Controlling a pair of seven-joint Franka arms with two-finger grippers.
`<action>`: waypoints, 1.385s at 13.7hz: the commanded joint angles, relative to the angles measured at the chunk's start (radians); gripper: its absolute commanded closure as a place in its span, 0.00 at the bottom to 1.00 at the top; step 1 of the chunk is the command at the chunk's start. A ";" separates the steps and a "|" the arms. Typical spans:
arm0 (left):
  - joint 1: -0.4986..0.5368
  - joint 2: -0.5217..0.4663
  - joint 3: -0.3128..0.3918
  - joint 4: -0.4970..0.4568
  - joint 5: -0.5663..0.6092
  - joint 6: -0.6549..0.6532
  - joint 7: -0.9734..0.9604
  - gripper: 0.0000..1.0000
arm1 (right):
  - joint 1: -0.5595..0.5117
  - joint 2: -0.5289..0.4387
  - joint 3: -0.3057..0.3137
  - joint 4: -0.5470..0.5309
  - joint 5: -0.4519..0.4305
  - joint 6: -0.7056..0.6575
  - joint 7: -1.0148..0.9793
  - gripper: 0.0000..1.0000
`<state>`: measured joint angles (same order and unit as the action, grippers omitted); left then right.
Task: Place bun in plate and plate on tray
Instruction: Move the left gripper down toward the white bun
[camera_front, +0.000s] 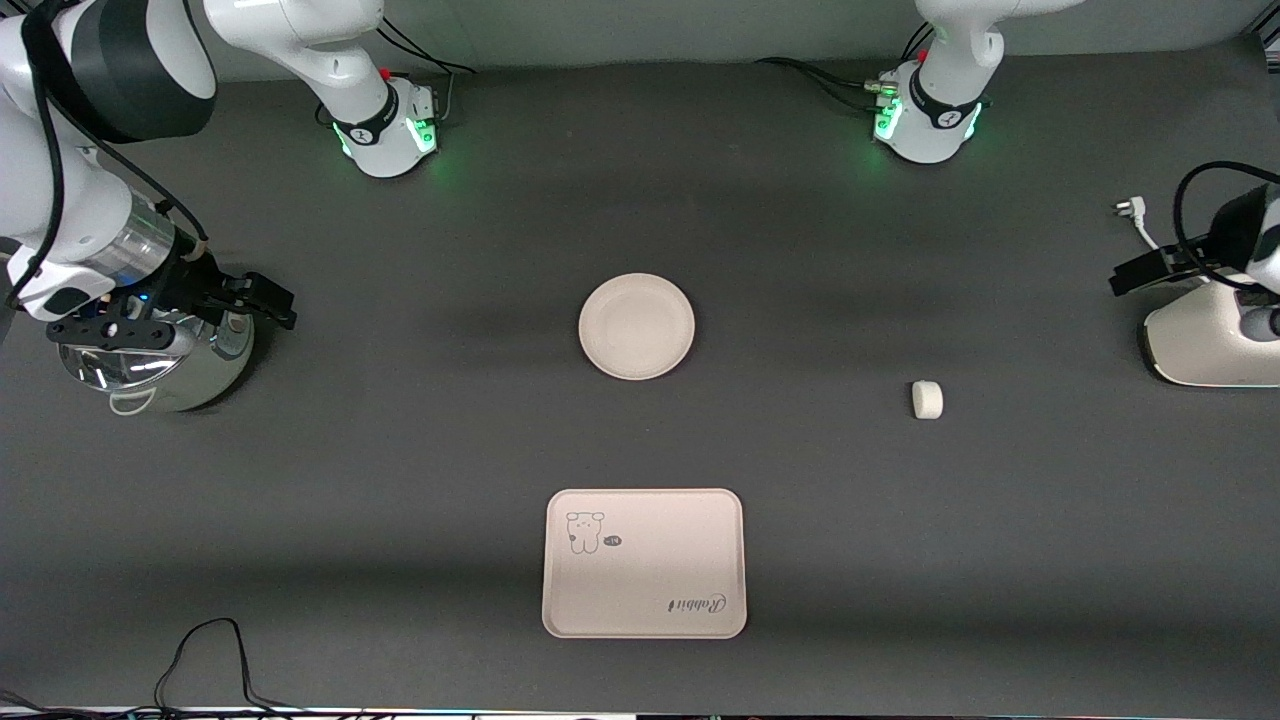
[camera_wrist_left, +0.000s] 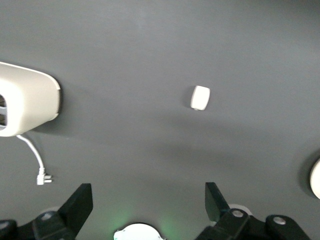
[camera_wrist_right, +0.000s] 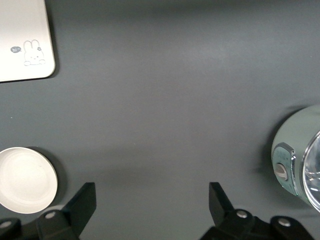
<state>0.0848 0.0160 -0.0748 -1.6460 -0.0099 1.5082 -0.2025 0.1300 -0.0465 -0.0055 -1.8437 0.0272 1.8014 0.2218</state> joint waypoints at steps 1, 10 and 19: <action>-0.030 0.012 -0.071 0.038 -0.036 -0.014 -0.153 0.00 | 0.022 0.013 -0.005 0.001 0.020 0.024 0.010 0.00; -0.013 -0.063 -0.100 -0.231 -0.041 0.183 -0.094 0.00 | 0.122 0.045 -0.005 0.000 0.020 0.070 0.105 0.00; -0.037 0.051 -0.096 -0.620 -0.039 0.837 -0.066 0.01 | 0.239 0.106 -0.005 -0.012 0.020 0.081 0.250 0.00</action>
<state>0.0640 0.0322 -0.1728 -2.2372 -0.0389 2.2575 -0.2870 0.3335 0.0489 -0.0029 -1.8513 0.0341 1.8671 0.4198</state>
